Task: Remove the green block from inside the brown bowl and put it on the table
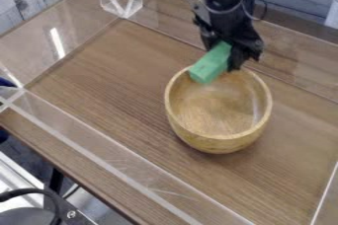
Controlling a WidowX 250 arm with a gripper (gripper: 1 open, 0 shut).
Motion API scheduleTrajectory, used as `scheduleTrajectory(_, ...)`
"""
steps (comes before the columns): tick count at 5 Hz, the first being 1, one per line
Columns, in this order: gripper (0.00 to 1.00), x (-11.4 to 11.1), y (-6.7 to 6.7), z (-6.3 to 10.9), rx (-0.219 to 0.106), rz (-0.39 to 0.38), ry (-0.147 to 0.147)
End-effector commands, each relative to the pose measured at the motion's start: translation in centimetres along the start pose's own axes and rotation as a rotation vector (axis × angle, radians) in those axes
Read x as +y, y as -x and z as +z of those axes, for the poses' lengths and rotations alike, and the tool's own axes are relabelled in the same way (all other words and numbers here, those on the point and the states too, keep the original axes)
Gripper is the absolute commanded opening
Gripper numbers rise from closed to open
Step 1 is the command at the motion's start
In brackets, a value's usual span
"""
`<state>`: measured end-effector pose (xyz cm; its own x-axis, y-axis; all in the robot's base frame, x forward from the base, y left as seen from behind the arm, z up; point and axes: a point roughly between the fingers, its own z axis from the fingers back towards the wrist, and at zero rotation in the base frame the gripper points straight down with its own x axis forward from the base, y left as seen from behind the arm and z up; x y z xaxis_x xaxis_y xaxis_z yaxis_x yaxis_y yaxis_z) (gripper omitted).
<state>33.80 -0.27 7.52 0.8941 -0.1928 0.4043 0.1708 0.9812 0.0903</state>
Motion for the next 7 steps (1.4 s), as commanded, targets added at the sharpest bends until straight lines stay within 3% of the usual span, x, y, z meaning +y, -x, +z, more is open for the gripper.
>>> scheduleTrajectory(1,0.0,0.4,-1.6,0.8,-0.037,-0.025,-0.018)
scheduleTrajectory(2,0.0,0.2,-2.1,0.8,-0.026,-0.045,-0.024)
scheduleTrajectory(4,0.0,-1.9,-1.3,-2.0,0.005,-0.067,0.038)
scheduleTrajectory(6,0.0,-3.3,-0.1,-1.5,0.107,-0.057,0.056)
scheduleTrajectory(7,0.0,-3.5,0.4,-1.0,0.159,-0.068,0.097)
